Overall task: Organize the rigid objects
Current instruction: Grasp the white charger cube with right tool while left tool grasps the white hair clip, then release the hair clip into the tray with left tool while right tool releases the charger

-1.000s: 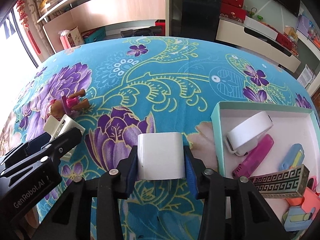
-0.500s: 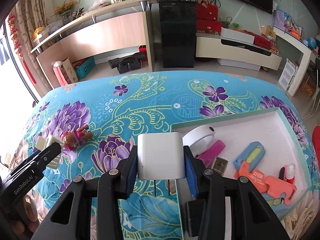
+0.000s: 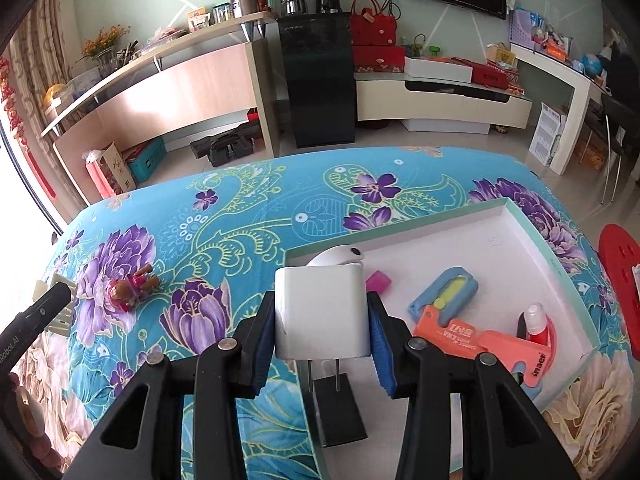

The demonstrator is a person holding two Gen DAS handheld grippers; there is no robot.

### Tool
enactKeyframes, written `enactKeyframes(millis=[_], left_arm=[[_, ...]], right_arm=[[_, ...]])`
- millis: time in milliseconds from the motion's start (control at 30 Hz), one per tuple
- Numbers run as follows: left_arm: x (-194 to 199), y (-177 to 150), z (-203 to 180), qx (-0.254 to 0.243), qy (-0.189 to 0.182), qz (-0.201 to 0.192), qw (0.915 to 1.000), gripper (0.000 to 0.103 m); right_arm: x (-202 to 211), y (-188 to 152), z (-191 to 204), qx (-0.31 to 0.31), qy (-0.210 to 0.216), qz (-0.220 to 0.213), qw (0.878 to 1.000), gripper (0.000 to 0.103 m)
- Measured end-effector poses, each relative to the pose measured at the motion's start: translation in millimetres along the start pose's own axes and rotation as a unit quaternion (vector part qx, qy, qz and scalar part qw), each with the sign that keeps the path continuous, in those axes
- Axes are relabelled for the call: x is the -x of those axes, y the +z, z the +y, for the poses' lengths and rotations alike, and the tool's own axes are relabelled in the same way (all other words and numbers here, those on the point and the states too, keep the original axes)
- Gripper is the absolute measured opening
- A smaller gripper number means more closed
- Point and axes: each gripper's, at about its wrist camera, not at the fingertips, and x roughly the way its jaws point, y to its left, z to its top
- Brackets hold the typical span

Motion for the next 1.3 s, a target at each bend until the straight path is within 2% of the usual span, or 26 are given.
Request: enactKeyframes(millis=[367,767,1000,1300], left_arm=[[-5,-10,-83,-0.091,-0.055,0.012,0.9942,0.059],[-10,-44,-177,-0.196,-0.127,0.039,0.9715,0.059],[-15,-61,-207,-0.228,-0.143,0.058,0.9612,0.059],[-25,-76,-220,-0.247,-0.141,0.076,0.9556,0.059]], right_arm=[[10,2,-72,-0.066,-0.065,-0.013,0.996,0.044],[22,-2,-126,-0.114,-0.131,-0.017,0.985,0.044],[21,-5,-136,-0.126,-0.122,-0.013,0.984,0.044],[11,-7,-134,-0.117,-0.113,0.004,0.987,0.044]])
